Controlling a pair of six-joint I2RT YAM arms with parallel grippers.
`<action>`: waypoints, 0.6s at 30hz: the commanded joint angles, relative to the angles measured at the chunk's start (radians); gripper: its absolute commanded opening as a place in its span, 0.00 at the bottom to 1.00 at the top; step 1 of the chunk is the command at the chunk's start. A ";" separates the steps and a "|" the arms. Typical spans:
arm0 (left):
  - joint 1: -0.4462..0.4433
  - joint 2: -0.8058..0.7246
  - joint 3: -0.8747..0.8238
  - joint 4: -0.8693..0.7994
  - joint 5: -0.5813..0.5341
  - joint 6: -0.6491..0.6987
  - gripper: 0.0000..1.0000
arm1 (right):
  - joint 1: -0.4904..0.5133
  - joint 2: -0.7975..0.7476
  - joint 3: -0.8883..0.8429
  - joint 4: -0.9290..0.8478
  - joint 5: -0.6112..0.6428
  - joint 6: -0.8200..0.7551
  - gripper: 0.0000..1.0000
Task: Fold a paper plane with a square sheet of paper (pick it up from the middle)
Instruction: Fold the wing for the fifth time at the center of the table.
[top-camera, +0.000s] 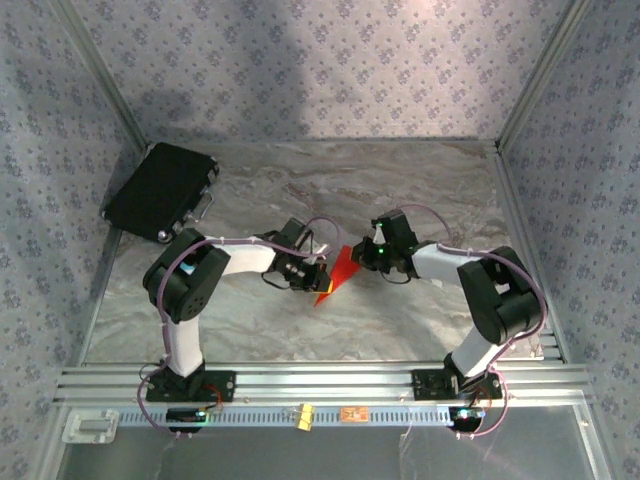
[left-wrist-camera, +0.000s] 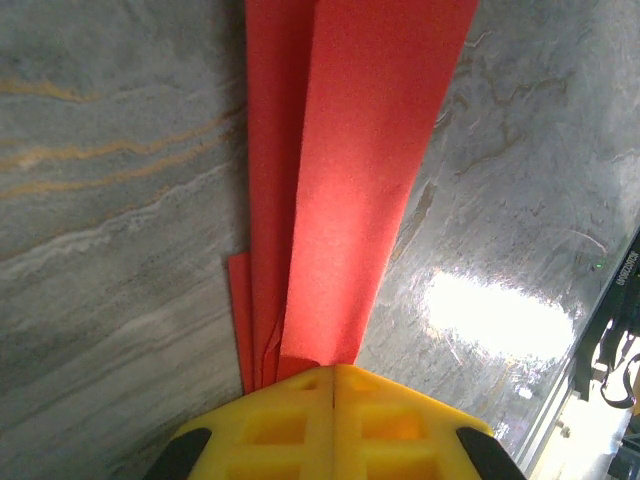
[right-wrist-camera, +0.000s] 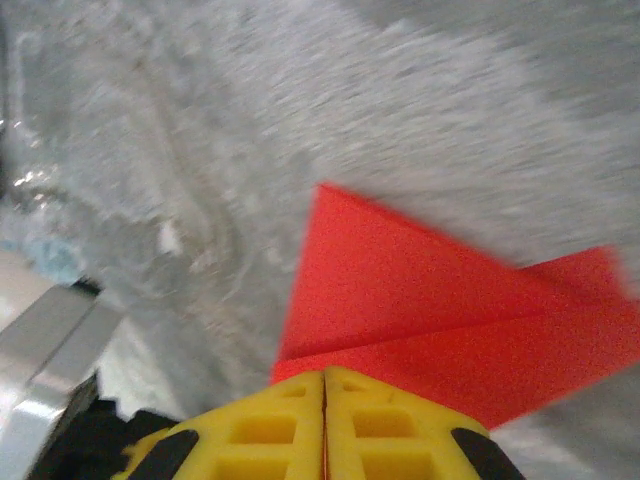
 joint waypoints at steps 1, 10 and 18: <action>-0.003 0.024 -0.041 -0.057 -0.081 -0.006 0.01 | 0.060 0.005 -0.035 0.051 0.014 0.051 0.09; -0.002 0.018 -0.048 -0.048 -0.081 -0.012 0.00 | 0.072 0.099 -0.069 0.073 0.035 0.082 0.08; -0.002 0.025 -0.047 -0.043 -0.066 -0.012 0.00 | -0.085 0.087 -0.056 0.072 0.004 0.030 0.09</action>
